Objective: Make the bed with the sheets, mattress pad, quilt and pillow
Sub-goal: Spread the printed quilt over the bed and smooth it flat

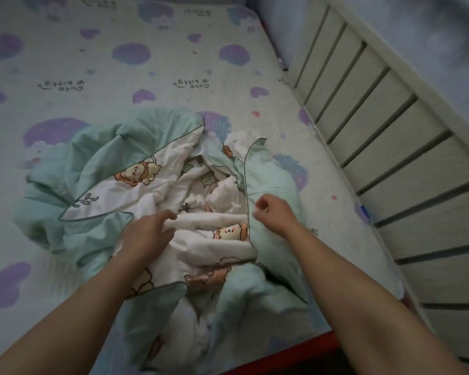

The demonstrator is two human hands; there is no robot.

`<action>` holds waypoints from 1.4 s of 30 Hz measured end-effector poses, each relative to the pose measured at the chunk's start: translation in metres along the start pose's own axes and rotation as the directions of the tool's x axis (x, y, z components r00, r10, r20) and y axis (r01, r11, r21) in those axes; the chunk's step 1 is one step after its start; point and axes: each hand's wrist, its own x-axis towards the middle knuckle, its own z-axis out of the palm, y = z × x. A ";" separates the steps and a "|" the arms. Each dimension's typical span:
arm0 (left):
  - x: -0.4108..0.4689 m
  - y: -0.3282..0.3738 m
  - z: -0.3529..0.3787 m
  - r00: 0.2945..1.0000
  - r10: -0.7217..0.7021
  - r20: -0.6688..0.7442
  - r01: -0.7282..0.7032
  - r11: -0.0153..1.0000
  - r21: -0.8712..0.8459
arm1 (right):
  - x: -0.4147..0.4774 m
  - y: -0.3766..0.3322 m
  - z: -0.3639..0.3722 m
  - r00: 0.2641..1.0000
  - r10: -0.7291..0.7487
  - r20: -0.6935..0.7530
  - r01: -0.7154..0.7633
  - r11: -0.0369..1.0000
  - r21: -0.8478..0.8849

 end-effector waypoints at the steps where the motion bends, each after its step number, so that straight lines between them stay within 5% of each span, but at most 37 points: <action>1: 0.009 0.002 0.005 1.000 0.005 0.011 -0.005 1.000 0.011 | 0.017 -0.003 -0.002 0.997 -0.023 -0.072 0.018 0.997 -0.071; 6: 0.050 0.001 0.037 0.997 -0.008 0.072 0.008 1.000 0.009 | 0.095 -0.019 0.003 1.000 -0.003 -0.023 -0.007 0.905 -0.425; 10: 0.076 -0.018 0.064 0.993 -0.051 0.103 0.046 0.998 0.048 | 0.144 -0.017 0.029 0.989 0.109 0.099 -0.045 0.865 -0.500; 16: 0.095 -0.045 0.086 0.981 -0.124 0.150 0.109 0.989 0.102 | 0.174 0.009 0.056 0.966 0.248 0.065 -0.151 0.755 -0.639; 21: 0.098 -0.048 0.090 0.977 -0.127 0.172 0.114 0.990 0.080 | 0.169 0.040 0.030 0.928 0.308 -0.207 -0.353 0.906 -0.234; 27: 0.098 -0.027 0.083 0.981 -0.090 0.170 0.070 0.990 0.122 | 0.122 0.103 -0.051 0.703 0.568 -0.428 -0.590 0.802 0.093; 31: 0.101 0.003 0.083 0.988 -0.050 0.147 0.030 0.991 0.131 | 0.081 0.133 -0.075 0.608 0.656 -0.448 -0.632 0.741 0.227; 36: 0.098 0.057 0.091 0.983 0.091 0.157 -0.112 0.985 0.131 | 0.028 0.162 -0.080 0.658 0.705 -0.264 -0.652 0.709 0.268; 42: 0.081 0.078 0.109 0.948 0.167 0.271 -0.232 0.946 0.226 | -0.032 0.195 -0.081 0.587 0.756 -0.289 -0.728 0.649 0.220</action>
